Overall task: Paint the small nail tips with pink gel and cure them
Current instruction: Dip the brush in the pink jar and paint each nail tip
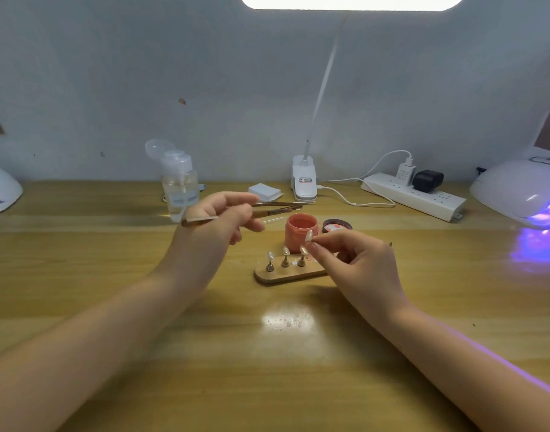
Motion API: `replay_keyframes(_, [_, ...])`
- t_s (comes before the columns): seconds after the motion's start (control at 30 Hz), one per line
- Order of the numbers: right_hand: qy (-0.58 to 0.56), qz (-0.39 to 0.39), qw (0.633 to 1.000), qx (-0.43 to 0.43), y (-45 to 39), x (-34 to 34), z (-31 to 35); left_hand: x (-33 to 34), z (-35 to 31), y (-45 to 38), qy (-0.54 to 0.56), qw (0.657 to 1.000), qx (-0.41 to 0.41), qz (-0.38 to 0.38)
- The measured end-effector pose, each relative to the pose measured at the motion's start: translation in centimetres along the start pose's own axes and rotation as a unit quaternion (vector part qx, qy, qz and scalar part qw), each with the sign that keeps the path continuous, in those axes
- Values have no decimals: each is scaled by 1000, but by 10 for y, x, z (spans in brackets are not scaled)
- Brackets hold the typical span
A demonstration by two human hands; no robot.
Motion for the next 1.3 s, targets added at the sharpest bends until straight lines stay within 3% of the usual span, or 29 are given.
replay_keyframes(0.17, [28, -8, 999, -16, 0, -2, 2, 22, -28, 48, -139, 969, 195, 55])
replay_keyframes(0.33, [36, -16, 999, -36, 1, -3, 6, 30, -36, 59, -201, 943, 261, 54])
replay_keyframes(1.3, [-18, -11, 1000, -4, 0, -1, -2, 25, -20, 57, -82, 979, 178, 55])
Point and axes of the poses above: each hand's wrist, its own y-axis away from the middle knuckle, its own x-axis out of the palm, z = x × y, the point moved 9 cm from there along -y, towards the middle knuckle, and after that the axes turned 2 degrees about -x, right-handed, at the moved point
